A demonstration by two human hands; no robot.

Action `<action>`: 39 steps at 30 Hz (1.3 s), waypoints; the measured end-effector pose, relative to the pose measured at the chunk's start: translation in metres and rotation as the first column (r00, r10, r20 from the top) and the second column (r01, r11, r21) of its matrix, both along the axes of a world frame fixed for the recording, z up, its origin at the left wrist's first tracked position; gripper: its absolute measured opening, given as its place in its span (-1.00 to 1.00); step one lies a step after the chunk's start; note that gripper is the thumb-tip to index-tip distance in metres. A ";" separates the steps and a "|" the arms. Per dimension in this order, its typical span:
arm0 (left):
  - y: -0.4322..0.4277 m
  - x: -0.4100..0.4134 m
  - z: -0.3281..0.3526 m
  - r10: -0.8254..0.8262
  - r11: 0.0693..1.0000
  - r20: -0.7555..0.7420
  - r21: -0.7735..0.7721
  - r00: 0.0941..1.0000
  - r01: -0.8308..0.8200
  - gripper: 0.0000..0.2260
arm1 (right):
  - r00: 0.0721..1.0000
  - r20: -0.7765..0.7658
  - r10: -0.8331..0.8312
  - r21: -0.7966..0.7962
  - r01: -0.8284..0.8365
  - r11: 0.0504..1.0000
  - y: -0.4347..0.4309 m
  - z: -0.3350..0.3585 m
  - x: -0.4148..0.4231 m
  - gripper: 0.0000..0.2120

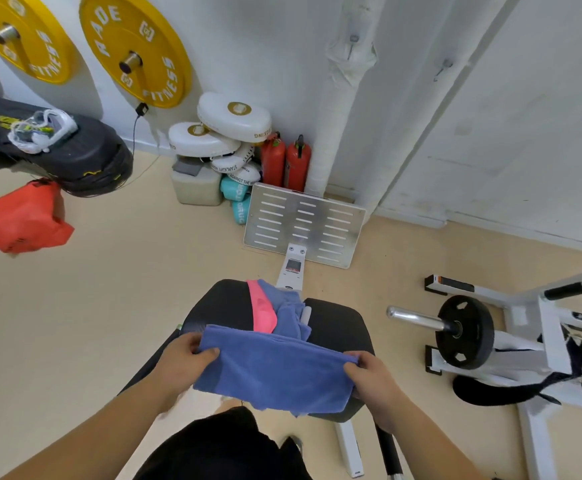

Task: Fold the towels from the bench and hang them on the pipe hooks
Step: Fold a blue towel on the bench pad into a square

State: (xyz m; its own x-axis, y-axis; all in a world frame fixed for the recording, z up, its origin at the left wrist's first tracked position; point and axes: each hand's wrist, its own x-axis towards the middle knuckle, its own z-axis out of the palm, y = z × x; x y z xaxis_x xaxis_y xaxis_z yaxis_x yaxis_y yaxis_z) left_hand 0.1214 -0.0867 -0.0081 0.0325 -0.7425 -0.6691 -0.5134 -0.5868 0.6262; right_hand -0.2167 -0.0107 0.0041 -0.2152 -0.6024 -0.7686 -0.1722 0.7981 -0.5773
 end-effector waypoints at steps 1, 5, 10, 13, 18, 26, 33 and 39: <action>0.005 0.004 0.004 0.021 0.999 -0.027 0.029 0.999 -0.020 -0.91 | 0.999 0.048 -0.021 0.009 0.020 1.000 0.003 0.003 0.000 -0.83; 0.004 0.017 0.024 0.041 0.999 -0.044 -0.013 0.998 -0.041 -0.85 | 0.990 0.140 -0.035 -0.009 0.036 0.999 0.004 0.014 0.009 -0.83; -0.024 0.036 0.039 0.004 0.982 0.079 -0.191 0.997 0.011 -0.80 | 0.991 0.135 -0.003 -0.068 0.012 0.998 -0.024 0.015 0.048 -0.87; -0.044 0.055 0.045 0.020 0.967 0.114 -0.256 0.993 0.010 -0.83 | 0.993 0.106 -0.058 -0.059 0.064 0.996 -0.052 0.004 0.085 -0.87; -0.071 0.080 0.049 0.020 0.973 0.107 -0.230 0.994 0.005 -0.87 | 0.984 0.128 -0.128 -0.009 0.130 0.992 -0.089 -0.027 0.139 -0.87; -0.089 0.058 0.041 -0.196 0.951 0.209 -0.199 0.958 0.238 -0.89 | 0.960 0.249 -0.126 -0.027 0.137 0.990 -0.104 -0.038 0.171 -0.76; -0.060 -0.009 0.006 -0.350 0.920 0.166 -0.126 0.922 0.372 -0.70 | 0.979 0.127 0.162 -0.021 -0.161 0.987 -0.097 -0.028 0.161 -0.68; -0.059 -0.029 -0.016 -0.409 0.900 0.198 -0.076 0.891 0.430 -0.73 | 0.948 0.317 0.028 0.126 -0.071 0.989 -0.091 -0.021 0.157 -0.58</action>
